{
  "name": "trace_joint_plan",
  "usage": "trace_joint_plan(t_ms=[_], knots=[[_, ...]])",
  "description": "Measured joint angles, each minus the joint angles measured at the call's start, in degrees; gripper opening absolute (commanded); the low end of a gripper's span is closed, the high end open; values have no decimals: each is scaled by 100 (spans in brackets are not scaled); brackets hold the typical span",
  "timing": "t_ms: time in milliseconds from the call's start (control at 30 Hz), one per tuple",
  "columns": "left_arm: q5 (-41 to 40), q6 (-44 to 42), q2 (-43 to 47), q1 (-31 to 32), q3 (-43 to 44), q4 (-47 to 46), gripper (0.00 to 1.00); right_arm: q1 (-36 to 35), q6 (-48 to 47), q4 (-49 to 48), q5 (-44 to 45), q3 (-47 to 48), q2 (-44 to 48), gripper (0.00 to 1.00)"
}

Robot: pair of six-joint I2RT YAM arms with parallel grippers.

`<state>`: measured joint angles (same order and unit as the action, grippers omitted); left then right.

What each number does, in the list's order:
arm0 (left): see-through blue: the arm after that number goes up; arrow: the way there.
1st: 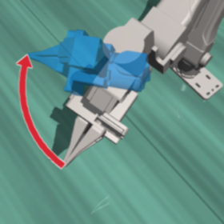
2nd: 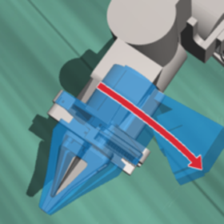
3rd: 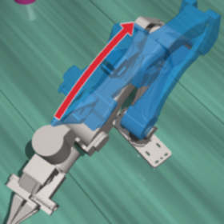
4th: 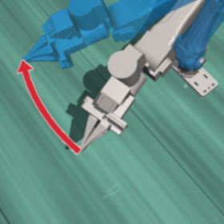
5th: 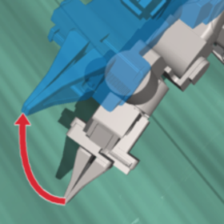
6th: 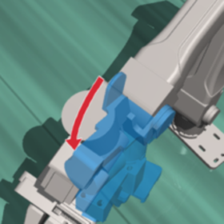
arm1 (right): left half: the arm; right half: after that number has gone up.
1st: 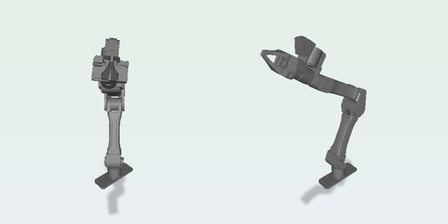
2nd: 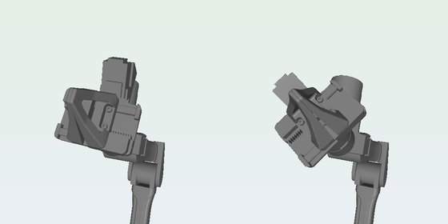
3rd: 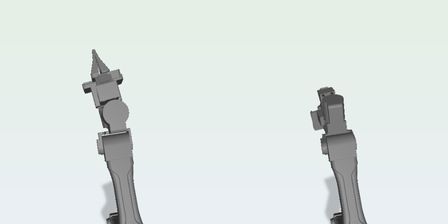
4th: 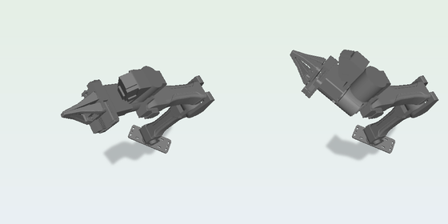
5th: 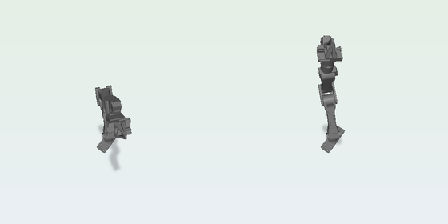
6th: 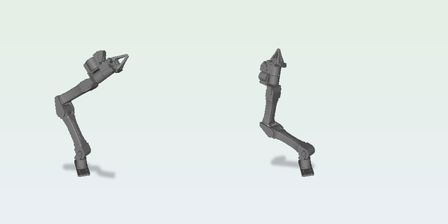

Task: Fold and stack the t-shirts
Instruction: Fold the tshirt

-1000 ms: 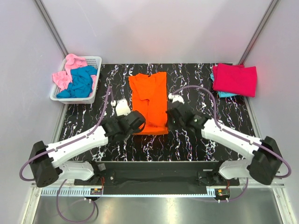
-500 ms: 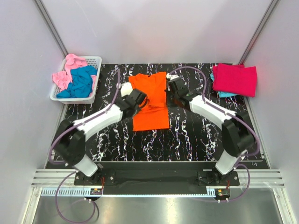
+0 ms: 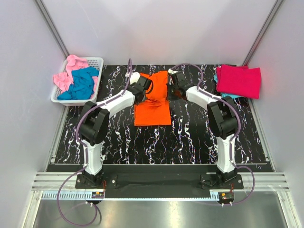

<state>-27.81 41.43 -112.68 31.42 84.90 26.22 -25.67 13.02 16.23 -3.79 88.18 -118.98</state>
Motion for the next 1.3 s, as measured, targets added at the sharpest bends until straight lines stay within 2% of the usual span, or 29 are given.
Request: trace_joint_plan(t_ms=[100,133,200,233,300,367,467,600,733,867,967,1167,1300], knots=[[-33,-33,-48,-94,85,-22,0,85,2,-9,-68,232,-199,0],[-50,-46,-48,-118,94,-26,0,111,2,-13,-85,289,-240,6],[-85,-46,-61,-166,127,-26,0,164,7,2,-105,433,-310,27],[-92,-48,-81,-195,151,-35,4,179,33,4,-116,494,-339,43],[-105,-59,-133,-238,179,-55,16,212,26,11,-81,656,-400,50],[-166,-57,-184,-269,168,-96,24,229,15,7,15,769,-435,55],[-343,-68,-151,-310,-76,-444,28,251,42,-7,157,835,-446,55],[-828,-31,59,-330,-813,-1016,28,315,92,-9,271,857,-468,54],[-1283,105,446,-330,-1434,-1200,29,356,140,-11,321,855,-468,52],[-1252,107,876,-330,-1602,-1276,29,365,236,-79,323,619,-389,51],[-848,103,1110,-332,-1598,-1233,25,365,332,-90,245,153,-175,50],[444,122,1270,-216,-1742,-1147,17,291,505,-2,-210,-807,476,41],[1093,199,1298,33,-1840,-962,13,-4,542,13,-439,-1043,741,39]])
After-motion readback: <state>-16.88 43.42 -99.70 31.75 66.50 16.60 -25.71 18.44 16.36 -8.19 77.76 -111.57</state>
